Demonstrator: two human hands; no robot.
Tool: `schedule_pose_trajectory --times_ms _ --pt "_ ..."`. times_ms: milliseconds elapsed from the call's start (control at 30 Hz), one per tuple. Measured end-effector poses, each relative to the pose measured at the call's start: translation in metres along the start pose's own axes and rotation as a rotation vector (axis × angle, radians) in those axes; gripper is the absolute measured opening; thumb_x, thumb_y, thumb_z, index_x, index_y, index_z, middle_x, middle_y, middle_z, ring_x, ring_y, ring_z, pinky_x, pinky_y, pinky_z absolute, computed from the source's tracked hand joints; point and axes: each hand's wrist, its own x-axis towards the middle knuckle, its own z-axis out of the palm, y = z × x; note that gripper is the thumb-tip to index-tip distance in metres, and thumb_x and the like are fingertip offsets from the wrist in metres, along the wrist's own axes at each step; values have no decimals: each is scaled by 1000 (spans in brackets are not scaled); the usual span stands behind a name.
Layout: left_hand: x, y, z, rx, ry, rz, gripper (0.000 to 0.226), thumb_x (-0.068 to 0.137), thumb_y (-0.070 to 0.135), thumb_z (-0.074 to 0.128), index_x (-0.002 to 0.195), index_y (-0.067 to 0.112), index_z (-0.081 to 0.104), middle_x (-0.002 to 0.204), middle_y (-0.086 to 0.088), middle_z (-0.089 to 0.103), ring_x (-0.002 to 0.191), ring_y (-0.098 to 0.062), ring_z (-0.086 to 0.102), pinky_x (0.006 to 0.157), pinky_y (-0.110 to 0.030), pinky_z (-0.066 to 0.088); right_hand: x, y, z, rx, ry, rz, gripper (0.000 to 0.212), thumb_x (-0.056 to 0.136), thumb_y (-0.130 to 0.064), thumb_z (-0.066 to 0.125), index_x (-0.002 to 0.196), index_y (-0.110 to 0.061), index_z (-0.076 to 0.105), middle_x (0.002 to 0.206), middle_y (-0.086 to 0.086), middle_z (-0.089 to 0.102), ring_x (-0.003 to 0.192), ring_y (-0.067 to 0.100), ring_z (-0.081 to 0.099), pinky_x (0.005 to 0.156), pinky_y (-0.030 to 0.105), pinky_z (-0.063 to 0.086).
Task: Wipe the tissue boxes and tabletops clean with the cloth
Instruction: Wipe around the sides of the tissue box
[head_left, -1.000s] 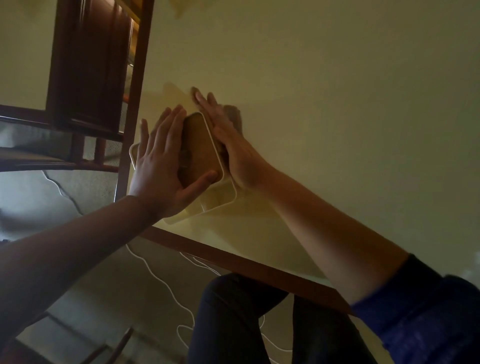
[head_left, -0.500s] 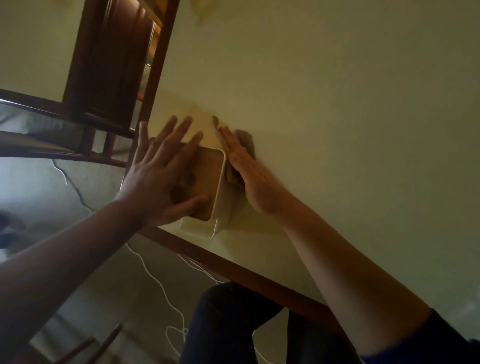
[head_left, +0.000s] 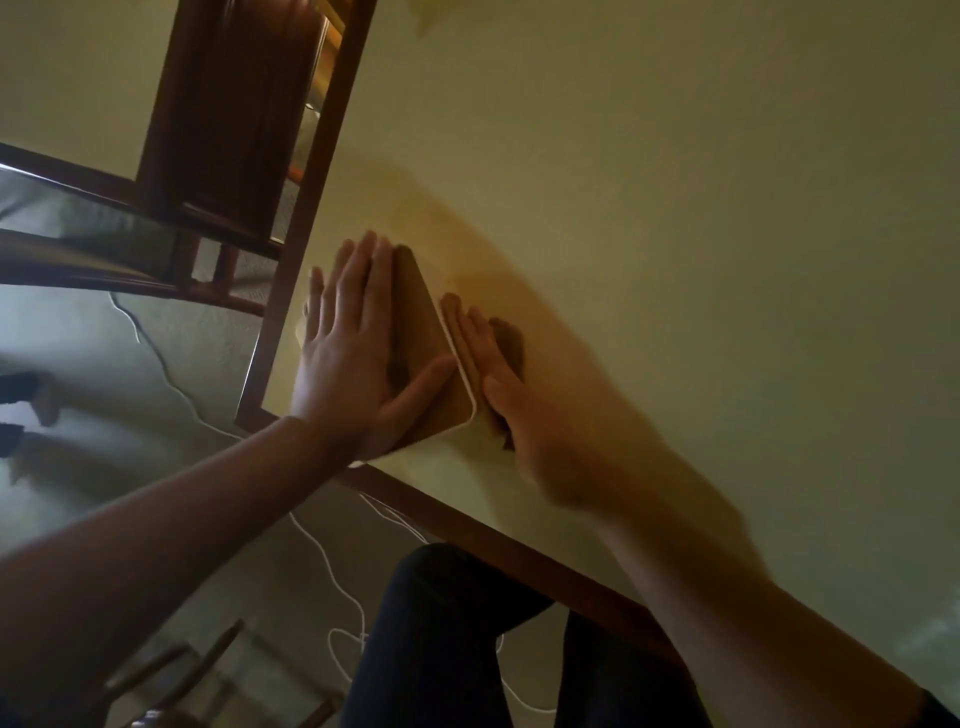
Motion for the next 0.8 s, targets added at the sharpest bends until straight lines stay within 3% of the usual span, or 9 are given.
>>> schedule_pose_trajectory --times_ms 100,200,333,467,567,700,800 --pt "4 -8 -3 37 -27 160 110 91 81 34 165 5 6 173 -13 7 161 -33 2 125 -65 11 -11 7 20 63 56 -12 53 112 -41 20 151 -74 4 169 -36 -12 159 -1 -12 133 53 4" --pt "6 -8 -3 39 -14 172 109 91 79 36 165 4 9 173 -15 9 161 -34 3 124 -66 11 -1 7 21 40 112 -17 51 113 -42 17 154 -67 2 170 -33 -11 160 0 -11 132 55 7" --pt "7 -10 -2 39 -7 188 109 91 79 37 164 2 11 172 -17 11 160 -36 5 125 -66 11 38 -10 12 -30 146 -64 52 114 -32 17 157 -56 -1 164 -43 -6 161 5 -8 133 53 5" --pt "7 -11 -1 30 -4 195 109 91 78 40 164 3 10 172 -17 11 160 -36 5 124 -67 11 90 -23 -2 -135 174 -87 56 114 -26 16 168 -18 6 178 0 2 163 14 -5 133 44 -4" --pt "7 -10 -2 19 -3 193 109 91 78 40 164 4 10 172 -16 11 160 -36 5 124 -67 11 102 -25 -3 -143 181 -95 55 114 -27 15 168 -15 15 177 2 10 163 12 -2 132 47 -4" --pt "5 -9 0 19 6 194 109 92 80 36 164 1 9 172 -18 11 160 -36 5 124 -66 12 79 -18 5 -167 212 -154 53 116 -21 16 168 -12 13 177 1 9 163 10 -2 133 39 -5" --pt "6 -9 0 28 2 194 109 93 79 33 163 0 9 172 -19 9 160 -36 4 124 -67 12 47 -11 15 -100 181 -130 53 116 -27 18 167 -29 5 178 -6 0 163 10 -3 132 54 3"
